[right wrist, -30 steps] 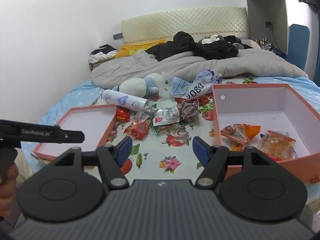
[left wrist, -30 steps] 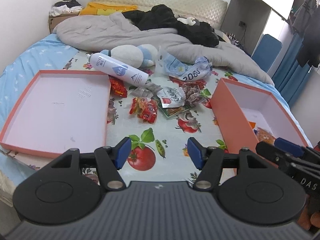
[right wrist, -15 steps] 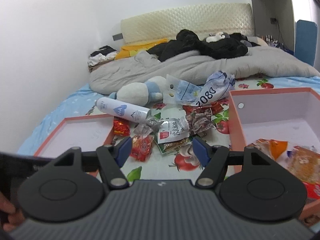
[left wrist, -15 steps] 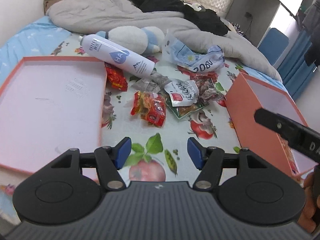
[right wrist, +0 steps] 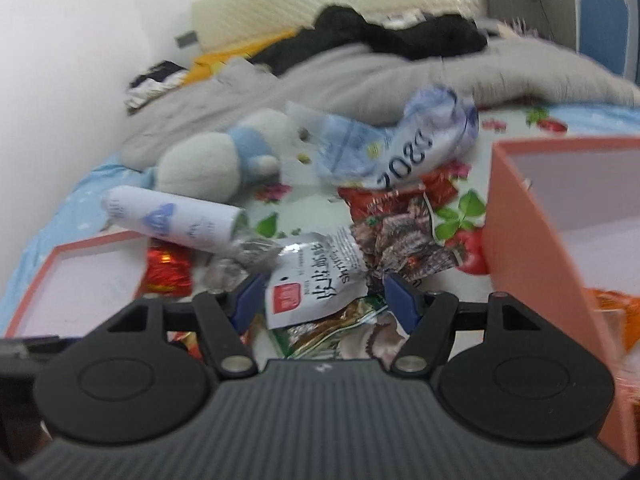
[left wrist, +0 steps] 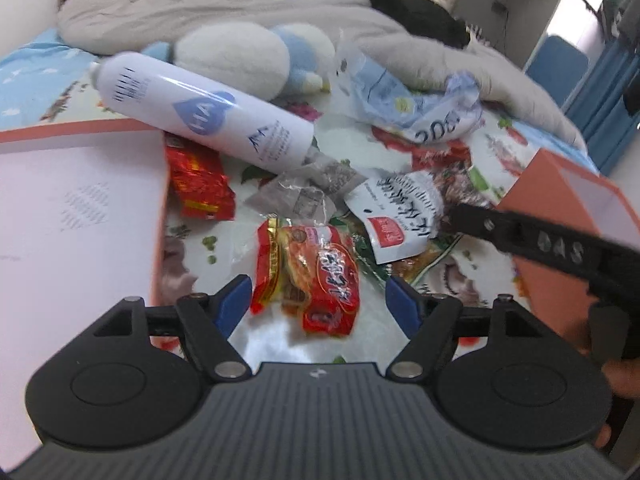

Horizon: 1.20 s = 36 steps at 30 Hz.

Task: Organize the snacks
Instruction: 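Grasp the red snack packet with the left gripper while the right grasps the silver shrimp-flavor bag, then lift the silver bag with the right gripper while the left holds the red packet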

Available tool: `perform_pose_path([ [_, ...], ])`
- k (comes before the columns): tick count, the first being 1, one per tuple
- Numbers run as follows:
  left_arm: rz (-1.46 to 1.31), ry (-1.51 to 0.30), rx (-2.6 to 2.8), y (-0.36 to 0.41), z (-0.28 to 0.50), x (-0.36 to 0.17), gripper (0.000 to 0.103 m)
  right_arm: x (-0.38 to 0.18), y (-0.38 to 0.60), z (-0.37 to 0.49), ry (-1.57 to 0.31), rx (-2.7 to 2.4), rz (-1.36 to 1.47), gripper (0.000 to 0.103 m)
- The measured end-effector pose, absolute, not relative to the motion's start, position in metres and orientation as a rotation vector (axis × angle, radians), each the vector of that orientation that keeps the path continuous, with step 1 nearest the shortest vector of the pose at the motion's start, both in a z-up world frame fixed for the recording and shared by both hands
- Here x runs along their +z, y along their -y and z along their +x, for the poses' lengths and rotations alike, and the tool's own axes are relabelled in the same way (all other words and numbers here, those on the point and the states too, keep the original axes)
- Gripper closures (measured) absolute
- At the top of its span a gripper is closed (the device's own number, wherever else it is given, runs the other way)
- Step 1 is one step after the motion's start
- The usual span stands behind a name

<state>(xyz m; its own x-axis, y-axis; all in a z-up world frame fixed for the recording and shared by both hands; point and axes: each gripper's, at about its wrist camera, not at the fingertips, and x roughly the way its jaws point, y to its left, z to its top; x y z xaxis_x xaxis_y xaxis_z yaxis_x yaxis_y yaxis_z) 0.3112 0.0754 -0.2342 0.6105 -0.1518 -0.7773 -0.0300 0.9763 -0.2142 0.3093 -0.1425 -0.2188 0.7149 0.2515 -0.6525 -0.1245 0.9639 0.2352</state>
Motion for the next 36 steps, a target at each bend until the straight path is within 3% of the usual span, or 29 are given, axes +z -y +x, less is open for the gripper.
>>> perform_pose_path([
  [2,-0.194,-0.926,-0.077,-0.072,0.319,-0.245,0.026,-0.228,0.142,0.321,-0.771,0.199,0.217,0.021],
  [9,-0.145,-0.934,-0.039,-0.068,0.325,-0.272,0.029,-0.257,0.134,0.340,-0.869,0.195,0.295,0.022],
  [13,-0.131,-0.903,-0.028,-0.066,0.322,-0.278,0.031,-0.266,0.125,0.343,-0.857,0.214,0.256,0.032],
  [14,-0.123,-0.895,-0.027,-0.065,0.320,-0.277,0.033,-0.270,0.123,0.344,-0.858,0.208,0.237,0.044],
  [16,-0.129,-0.885,-0.030,-0.062,0.318,-0.277,0.040,-0.273,0.125,0.343,-0.831,0.193,0.258,0.052],
  [17,-0.143,-0.889,-0.032,-0.062,0.317,-0.276,0.048,-0.273,0.126,0.342,-0.819,0.191,0.259,0.064],
  [18,-0.149,-0.898,-0.023,-0.062,0.316,-0.276,0.048,-0.271,0.125,0.342,-0.809,0.190,0.244,0.066],
  [20,-0.136,-0.893,-0.020,-0.058,0.314,-0.275,0.049,-0.267,0.125,0.345,-0.808,0.200,0.224,0.081],
  [23,-0.159,-0.894,-0.015,-0.060,0.314,-0.276,0.050,-0.259,0.130,0.347,-0.803,0.209,0.230,0.090],
  [36,-0.203,-0.918,-0.024,-0.055,0.265,-0.258,0.050,-0.229,0.153,0.281,-0.797,0.244,0.218,0.095],
])
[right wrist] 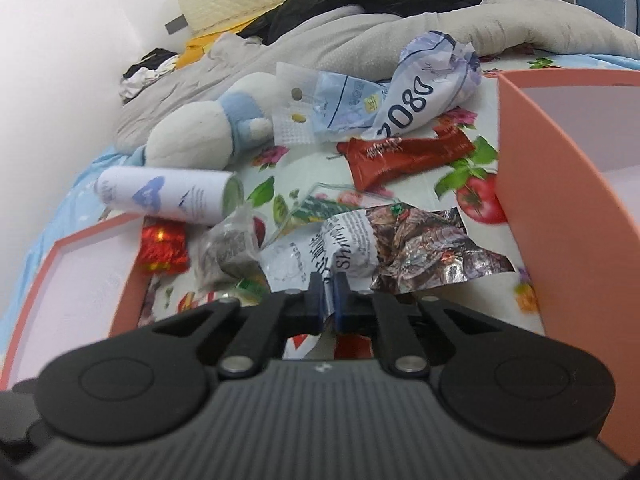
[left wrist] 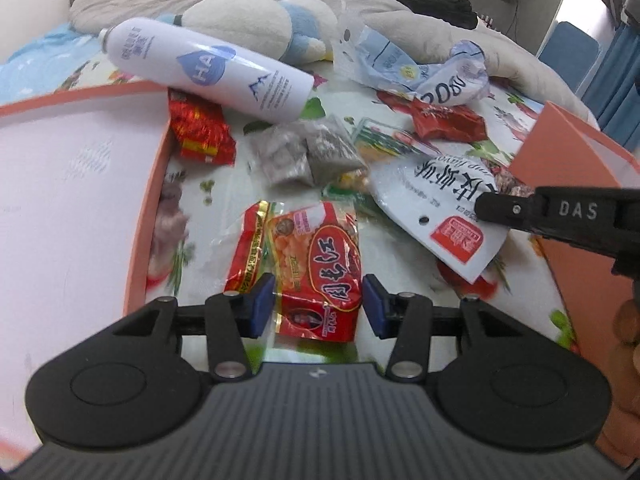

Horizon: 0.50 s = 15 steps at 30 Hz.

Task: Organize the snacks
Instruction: 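Lift the silver bag with the right gripper while the left holds the red packet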

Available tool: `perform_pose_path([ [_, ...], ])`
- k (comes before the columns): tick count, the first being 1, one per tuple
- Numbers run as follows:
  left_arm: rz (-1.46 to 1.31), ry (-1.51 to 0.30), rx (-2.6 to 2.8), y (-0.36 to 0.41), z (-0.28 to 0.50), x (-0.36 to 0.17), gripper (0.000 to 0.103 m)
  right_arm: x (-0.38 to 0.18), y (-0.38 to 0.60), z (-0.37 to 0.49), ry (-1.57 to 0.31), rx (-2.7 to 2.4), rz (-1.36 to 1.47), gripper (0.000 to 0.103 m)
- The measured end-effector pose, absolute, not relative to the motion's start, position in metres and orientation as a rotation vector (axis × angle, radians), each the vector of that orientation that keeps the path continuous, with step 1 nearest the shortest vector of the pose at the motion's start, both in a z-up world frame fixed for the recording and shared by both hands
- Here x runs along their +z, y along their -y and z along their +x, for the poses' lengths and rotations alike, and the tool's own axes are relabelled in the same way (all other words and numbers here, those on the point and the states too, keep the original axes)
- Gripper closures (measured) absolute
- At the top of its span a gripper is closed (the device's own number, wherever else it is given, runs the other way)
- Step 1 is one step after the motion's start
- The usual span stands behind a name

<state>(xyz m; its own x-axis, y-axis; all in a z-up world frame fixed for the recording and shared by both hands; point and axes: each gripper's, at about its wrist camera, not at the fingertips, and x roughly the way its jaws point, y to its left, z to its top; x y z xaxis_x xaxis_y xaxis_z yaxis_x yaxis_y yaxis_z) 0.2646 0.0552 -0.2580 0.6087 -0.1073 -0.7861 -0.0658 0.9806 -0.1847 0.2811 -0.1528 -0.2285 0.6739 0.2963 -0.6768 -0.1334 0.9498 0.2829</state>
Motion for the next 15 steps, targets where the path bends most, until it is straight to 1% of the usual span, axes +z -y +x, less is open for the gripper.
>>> perform_pose_path([
  [8,-0.227,-0.935,-0.010,-0.053,0.203,-0.242,0.050,-0.208,0.162,0.218,-0.800,0.288,0.176,0.095],
  [15,-0.221,-0.944,-0.005,-0.038,0.160,-0.232,0.050,-0.214,0.173,0.160,-0.856,0.328,0.163,0.095],
])
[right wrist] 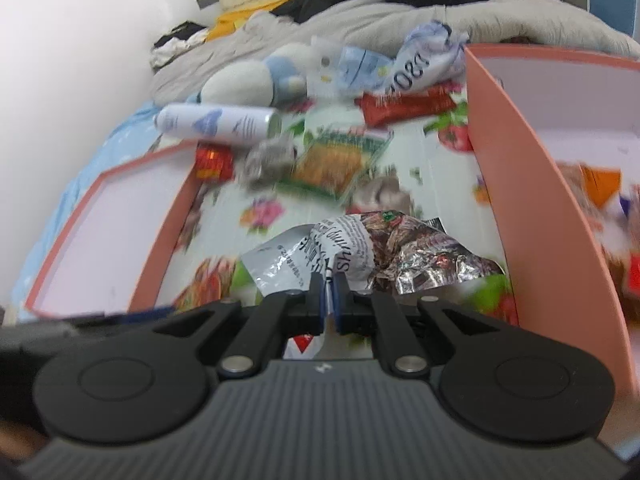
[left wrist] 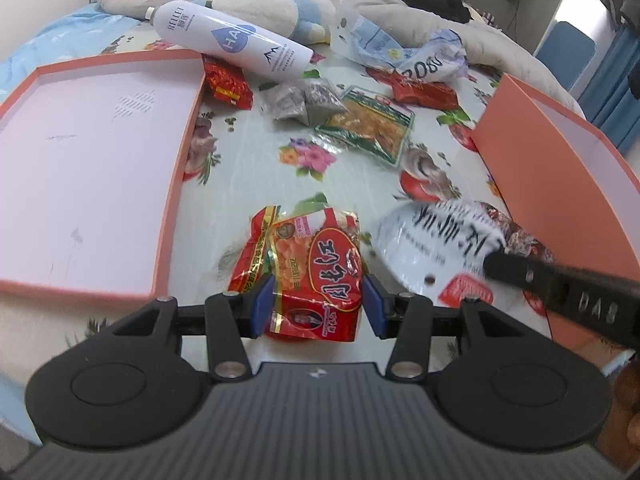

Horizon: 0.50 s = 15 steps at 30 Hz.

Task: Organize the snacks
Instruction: 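Lift the silver bag with the right gripper while the left holds the red packet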

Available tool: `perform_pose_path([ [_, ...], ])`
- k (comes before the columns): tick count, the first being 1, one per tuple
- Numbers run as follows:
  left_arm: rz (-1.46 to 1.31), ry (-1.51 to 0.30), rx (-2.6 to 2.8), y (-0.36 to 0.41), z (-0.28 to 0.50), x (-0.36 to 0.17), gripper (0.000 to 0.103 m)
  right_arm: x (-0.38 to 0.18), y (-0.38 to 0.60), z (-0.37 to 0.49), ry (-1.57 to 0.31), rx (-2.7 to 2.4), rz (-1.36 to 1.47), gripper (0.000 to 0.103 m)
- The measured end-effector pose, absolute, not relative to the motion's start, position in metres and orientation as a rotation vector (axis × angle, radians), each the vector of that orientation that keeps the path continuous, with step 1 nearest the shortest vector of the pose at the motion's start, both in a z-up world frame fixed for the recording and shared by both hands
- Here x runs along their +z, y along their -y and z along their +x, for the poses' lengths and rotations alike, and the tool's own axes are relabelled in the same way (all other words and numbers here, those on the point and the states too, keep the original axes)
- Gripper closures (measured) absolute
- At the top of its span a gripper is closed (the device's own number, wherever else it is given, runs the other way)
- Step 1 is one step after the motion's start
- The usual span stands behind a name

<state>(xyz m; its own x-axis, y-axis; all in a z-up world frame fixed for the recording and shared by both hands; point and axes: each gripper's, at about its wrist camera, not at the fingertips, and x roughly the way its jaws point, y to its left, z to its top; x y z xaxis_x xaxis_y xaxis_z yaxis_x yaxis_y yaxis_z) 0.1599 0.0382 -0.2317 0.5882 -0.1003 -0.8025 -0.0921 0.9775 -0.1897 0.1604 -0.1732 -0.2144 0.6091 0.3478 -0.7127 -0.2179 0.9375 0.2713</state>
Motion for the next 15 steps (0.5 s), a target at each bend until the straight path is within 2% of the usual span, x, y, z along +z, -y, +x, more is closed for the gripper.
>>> perform_pose_path([
  [7,-0.235,-0.950,-0.009,-0.030,0.132,-0.228,0.050,-0.216,0.183,0.121,-0.896,0.375,0.150,0.094],
  [9,-0.229,-0.950,-0.006,-0.028,0.128,-0.228,0.050,-0.219,0.186,0.111,-0.910,0.378,0.164,0.089],
  [11,-0.232,-0.956,-0.006,-0.028,0.124,-0.230,0.050,-0.222,0.188,0.106,-0.920,0.372,0.167,0.077],
  [13,-0.233,-0.968,-0.001,-0.029,0.122,-0.234,0.050,-0.225,0.186,0.102,-0.930,0.378,0.159,0.076],
  [15,-0.237,-0.981,0.007,-0.031,0.121,-0.239,0.050,-0.224,0.184,0.098,-0.919,0.386,0.145,0.068],
])
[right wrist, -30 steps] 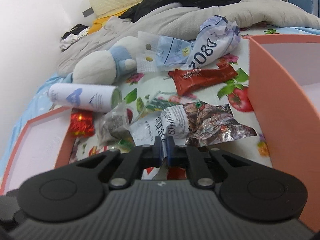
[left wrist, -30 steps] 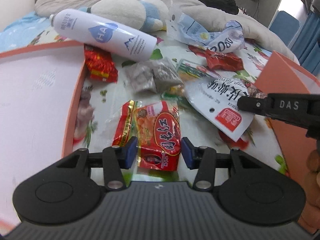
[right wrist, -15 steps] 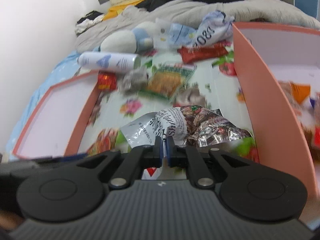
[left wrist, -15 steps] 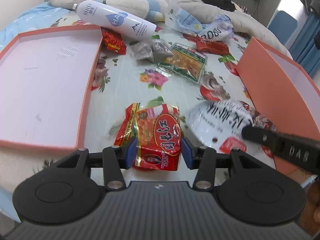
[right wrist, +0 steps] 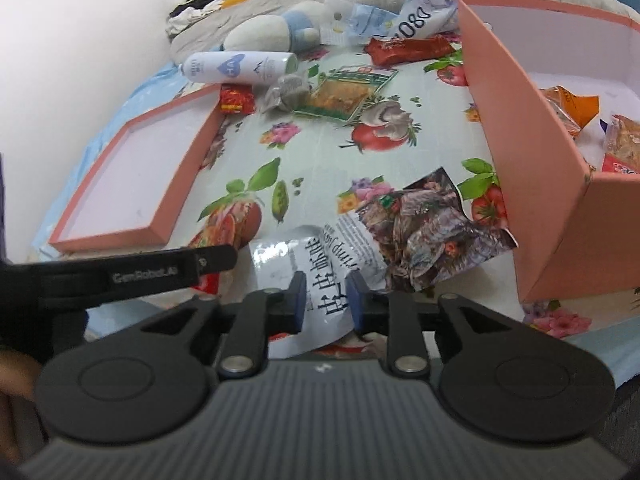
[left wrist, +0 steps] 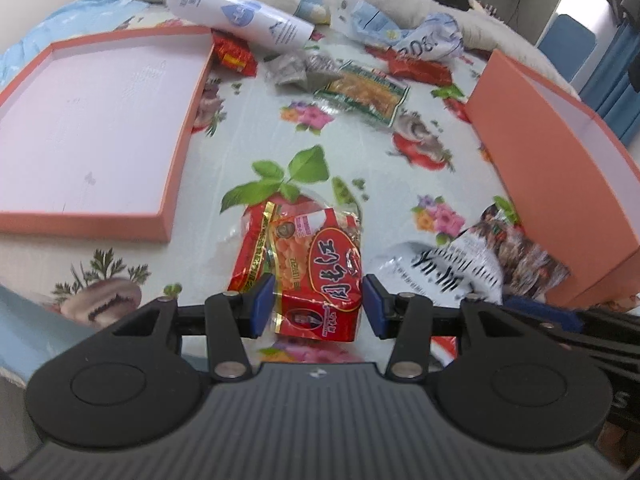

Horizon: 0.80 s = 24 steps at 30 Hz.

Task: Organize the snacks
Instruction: 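Lift the silver bag with the right gripper while the left holds the red packet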

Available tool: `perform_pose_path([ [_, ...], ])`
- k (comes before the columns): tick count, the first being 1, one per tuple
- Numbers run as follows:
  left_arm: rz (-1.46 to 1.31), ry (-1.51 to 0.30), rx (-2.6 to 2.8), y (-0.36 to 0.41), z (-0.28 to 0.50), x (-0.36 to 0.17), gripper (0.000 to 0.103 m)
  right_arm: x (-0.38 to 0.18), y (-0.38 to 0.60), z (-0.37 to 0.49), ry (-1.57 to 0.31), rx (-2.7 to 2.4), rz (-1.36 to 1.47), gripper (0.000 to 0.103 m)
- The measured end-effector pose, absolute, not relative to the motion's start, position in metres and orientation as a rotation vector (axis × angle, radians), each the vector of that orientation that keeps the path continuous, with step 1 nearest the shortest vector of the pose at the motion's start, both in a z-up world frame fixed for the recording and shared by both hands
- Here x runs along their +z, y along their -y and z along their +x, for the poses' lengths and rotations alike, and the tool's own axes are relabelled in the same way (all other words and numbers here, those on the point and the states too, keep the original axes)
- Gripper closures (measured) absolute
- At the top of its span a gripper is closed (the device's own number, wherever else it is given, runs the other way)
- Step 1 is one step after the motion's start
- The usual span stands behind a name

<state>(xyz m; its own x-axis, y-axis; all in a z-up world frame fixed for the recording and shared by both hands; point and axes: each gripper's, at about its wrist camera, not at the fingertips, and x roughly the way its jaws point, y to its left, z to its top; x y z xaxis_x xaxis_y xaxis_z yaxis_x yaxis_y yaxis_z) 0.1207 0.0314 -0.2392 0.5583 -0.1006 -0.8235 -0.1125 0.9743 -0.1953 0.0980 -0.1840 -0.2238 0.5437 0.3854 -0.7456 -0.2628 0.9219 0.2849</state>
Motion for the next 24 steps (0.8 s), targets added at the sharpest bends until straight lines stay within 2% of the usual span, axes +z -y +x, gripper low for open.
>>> perform_pose_path([
  [2,-0.250,-0.983,0.006,-0.035,0.119,-0.241,0.050,-0.221,0.183,0.095,-0.902,0.382,0.141,0.042],
  [5,-0.248,-0.983,0.007,-0.036,0.117,-0.243,0.050,-0.221,0.182,0.093,-0.883,0.364,0.142,0.026],
  [21,-0.258,-0.994,-0.019,-0.039,0.117,-0.252,0.050,-0.258,0.171,0.099,-0.873,0.238,0.130,0.027],
  [24,-0.245,-0.994,-0.023,-0.038,0.116,-0.253,0.050,-0.264,0.166,0.100,-0.857,0.233,0.059,0.039],
])
